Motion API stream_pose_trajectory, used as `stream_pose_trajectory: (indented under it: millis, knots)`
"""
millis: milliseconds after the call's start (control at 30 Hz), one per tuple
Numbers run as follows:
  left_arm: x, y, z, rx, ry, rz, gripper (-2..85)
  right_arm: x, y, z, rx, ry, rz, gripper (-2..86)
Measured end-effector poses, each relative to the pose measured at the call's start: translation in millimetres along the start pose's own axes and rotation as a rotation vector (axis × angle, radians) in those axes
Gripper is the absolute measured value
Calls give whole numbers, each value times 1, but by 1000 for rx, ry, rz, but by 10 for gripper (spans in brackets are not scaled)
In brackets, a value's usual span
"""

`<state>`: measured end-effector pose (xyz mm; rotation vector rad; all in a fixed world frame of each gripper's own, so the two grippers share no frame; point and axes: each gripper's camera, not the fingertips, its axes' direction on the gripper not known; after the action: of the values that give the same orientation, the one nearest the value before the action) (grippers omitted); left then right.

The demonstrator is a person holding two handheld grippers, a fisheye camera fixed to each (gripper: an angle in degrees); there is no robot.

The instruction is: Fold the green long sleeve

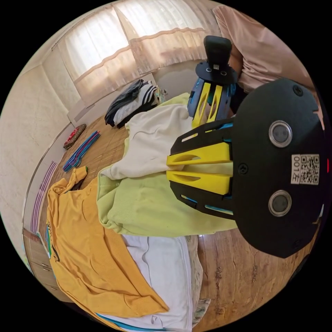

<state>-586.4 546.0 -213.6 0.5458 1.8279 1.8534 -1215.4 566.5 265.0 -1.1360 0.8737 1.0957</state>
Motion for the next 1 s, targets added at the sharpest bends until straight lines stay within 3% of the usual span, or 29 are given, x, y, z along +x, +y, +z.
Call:
stream_pose_trajectory:
  millis: [167,433,667,733,900,1000]
  knots:
    - [7,-2,-5,-9,-16,19,0,33,39,-39,106,-115,84,12]
    - [44,1,-29,-38,-190,92,-5,115,116,-67,65,35,282,15]
    - [102,1,-13,-43,-128,265,-7,139,129,-45,-53,40,185,18]
    - [118,5,10,-115,-132,309,-7,153,141,-48,-43,34,190,21]
    - [143,16,28,-144,-194,362,-10,216,196,-78,64,67,364,43]
    - [160,15,25,-123,-193,416,-11,263,242,-84,35,105,513,74]
